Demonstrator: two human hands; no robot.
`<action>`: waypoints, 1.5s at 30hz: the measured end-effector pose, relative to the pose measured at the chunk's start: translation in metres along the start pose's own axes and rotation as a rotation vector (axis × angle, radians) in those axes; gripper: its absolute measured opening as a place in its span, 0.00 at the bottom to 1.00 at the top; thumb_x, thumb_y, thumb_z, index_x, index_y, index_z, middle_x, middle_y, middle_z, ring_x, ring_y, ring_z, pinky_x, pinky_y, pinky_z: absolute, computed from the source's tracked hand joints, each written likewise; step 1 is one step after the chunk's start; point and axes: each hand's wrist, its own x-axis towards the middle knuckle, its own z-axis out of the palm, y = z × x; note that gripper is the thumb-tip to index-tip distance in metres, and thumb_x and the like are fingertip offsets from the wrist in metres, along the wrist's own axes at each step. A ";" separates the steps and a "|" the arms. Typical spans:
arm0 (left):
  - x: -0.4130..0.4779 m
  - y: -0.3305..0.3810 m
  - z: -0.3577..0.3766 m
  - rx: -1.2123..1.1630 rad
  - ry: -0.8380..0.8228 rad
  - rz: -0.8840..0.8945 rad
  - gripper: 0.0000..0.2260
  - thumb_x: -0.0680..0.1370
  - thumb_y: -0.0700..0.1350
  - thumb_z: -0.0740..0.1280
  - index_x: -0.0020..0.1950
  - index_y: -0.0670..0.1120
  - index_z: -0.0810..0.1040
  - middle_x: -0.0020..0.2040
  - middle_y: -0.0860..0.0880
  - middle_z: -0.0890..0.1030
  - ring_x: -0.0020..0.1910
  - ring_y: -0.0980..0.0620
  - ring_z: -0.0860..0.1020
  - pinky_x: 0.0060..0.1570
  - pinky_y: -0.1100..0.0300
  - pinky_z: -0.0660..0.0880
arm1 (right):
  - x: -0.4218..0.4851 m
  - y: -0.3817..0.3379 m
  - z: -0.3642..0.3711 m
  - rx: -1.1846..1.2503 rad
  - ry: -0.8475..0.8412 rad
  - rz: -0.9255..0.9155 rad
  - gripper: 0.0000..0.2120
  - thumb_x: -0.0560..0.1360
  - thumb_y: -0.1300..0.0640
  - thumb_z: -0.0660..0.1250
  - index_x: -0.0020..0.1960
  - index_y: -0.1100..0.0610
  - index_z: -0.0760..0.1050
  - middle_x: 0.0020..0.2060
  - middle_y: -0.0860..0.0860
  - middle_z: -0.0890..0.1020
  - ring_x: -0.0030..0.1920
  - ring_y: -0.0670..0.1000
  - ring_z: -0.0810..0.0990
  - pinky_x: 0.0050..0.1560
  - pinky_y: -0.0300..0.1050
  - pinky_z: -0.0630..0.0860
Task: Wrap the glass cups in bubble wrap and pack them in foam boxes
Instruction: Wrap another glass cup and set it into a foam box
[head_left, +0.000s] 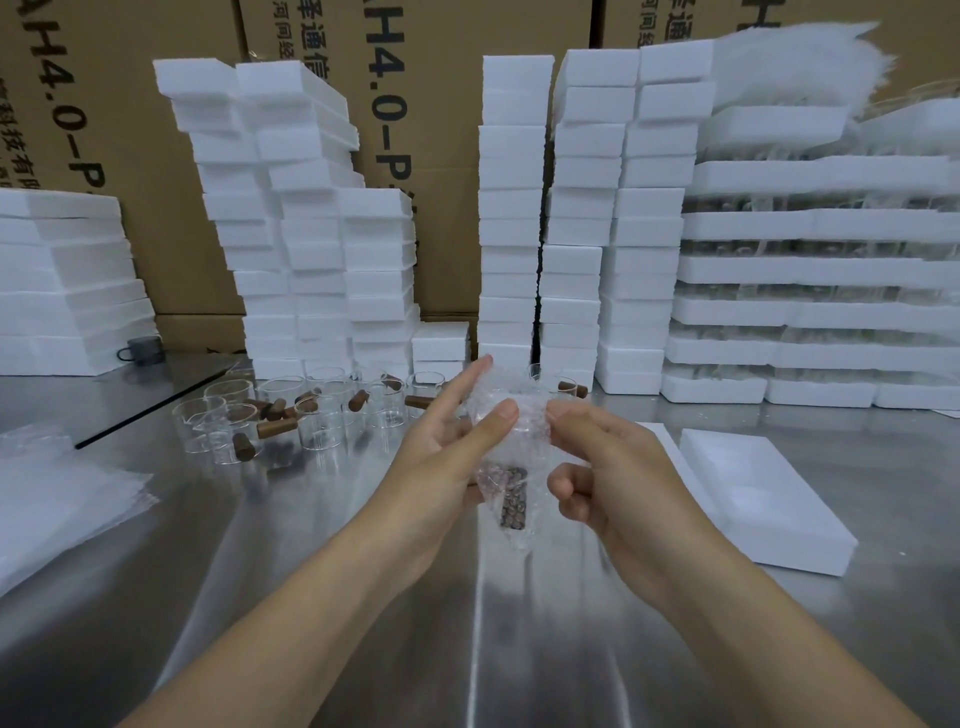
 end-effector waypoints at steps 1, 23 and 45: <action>0.000 0.000 0.000 0.007 -0.003 0.011 0.23 0.76 0.58 0.75 0.70 0.69 0.78 0.62 0.44 0.87 0.60 0.45 0.86 0.60 0.50 0.80 | 0.000 0.000 0.000 -0.004 -0.022 0.009 0.09 0.82 0.53 0.70 0.59 0.54 0.84 0.51 0.48 0.87 0.27 0.49 0.73 0.28 0.40 0.68; 0.005 -0.001 -0.004 -0.336 0.146 -0.058 0.23 0.79 0.54 0.72 0.73 0.52 0.76 0.62 0.44 0.87 0.59 0.42 0.87 0.57 0.49 0.83 | 0.001 0.017 0.010 -0.351 -0.097 -0.080 0.15 0.77 0.51 0.76 0.59 0.53 0.77 0.42 0.52 0.89 0.42 0.53 0.89 0.37 0.41 0.81; 0.011 -0.002 -0.027 -0.336 0.214 -0.413 0.37 0.60 0.58 0.85 0.67 0.49 0.81 0.50 0.43 0.90 0.46 0.45 0.89 0.35 0.59 0.80 | 0.020 0.006 -0.053 -1.191 0.220 -0.210 0.21 0.78 0.33 0.64 0.67 0.42 0.74 0.55 0.40 0.82 0.57 0.46 0.80 0.59 0.51 0.76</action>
